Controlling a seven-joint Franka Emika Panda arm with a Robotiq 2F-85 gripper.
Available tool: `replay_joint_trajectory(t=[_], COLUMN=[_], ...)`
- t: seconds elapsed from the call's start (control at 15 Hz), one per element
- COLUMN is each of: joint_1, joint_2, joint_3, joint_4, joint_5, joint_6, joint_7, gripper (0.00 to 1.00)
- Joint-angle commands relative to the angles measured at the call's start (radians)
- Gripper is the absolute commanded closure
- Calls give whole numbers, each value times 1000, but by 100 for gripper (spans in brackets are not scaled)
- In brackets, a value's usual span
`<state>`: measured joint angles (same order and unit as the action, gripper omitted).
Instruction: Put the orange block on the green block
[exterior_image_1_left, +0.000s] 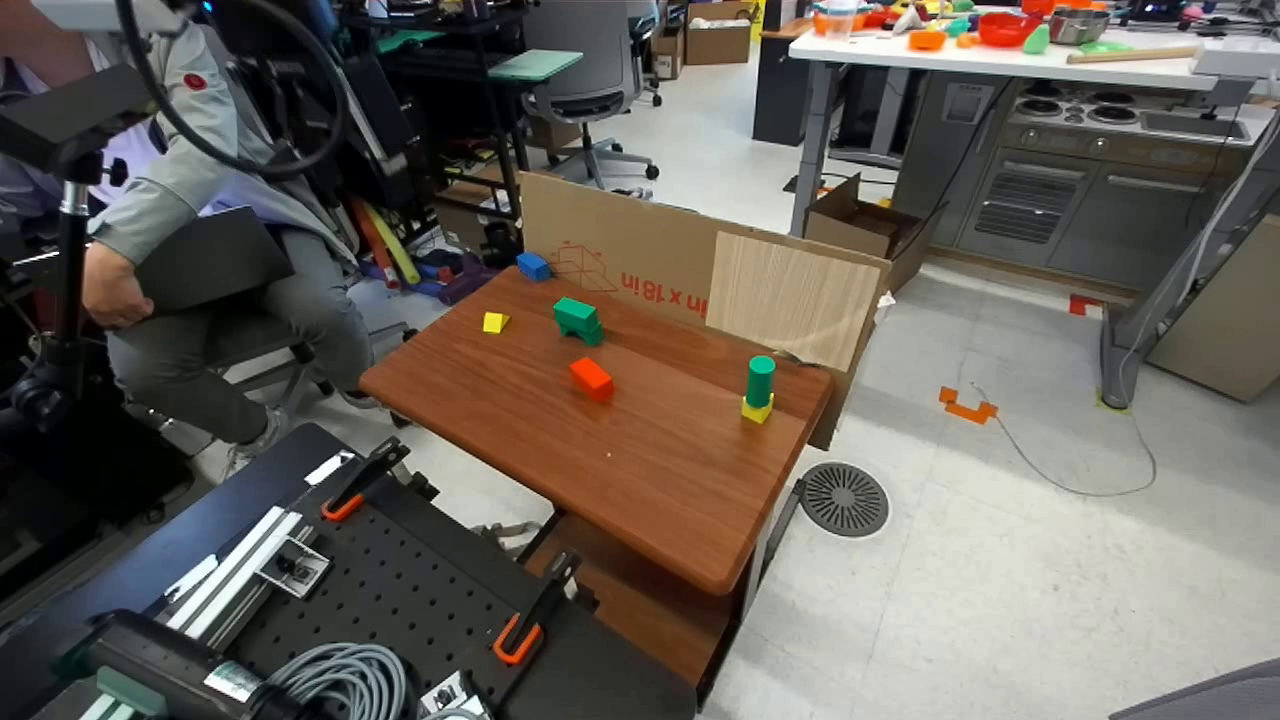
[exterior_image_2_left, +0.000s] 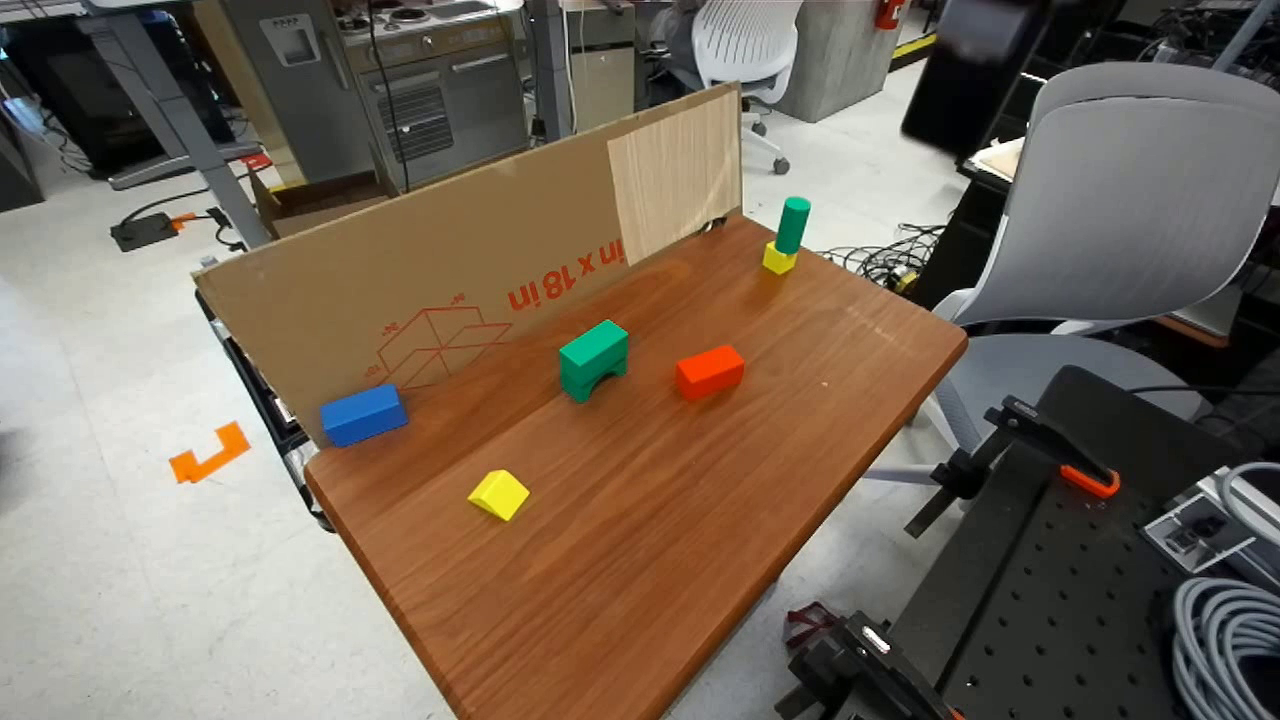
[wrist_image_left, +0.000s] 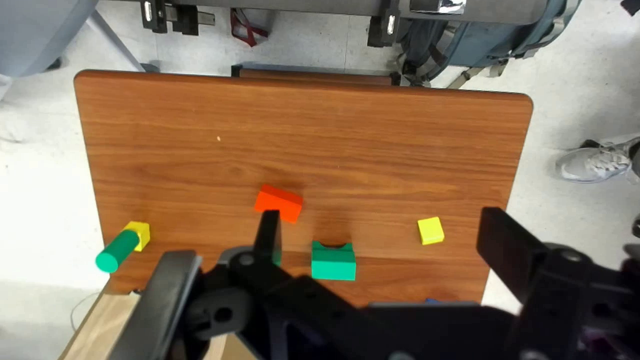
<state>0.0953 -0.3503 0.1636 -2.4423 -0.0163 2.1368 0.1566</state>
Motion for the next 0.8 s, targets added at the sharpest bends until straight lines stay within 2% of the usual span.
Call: replay_joint_trajectory(t=[0.0,0.33,0.53,0.73], joint_1=[-22,-58,-75,-75], joint_2=[83,239,354,456], joint_3=[-26,-51,-70,-102], joint_4=[-83,-163,-173,-157], joint_5=[17,16,3,25], joint_6=[201,517,617,667], joint_7=[46,118,163,164], gripper=[0,0,0,0])
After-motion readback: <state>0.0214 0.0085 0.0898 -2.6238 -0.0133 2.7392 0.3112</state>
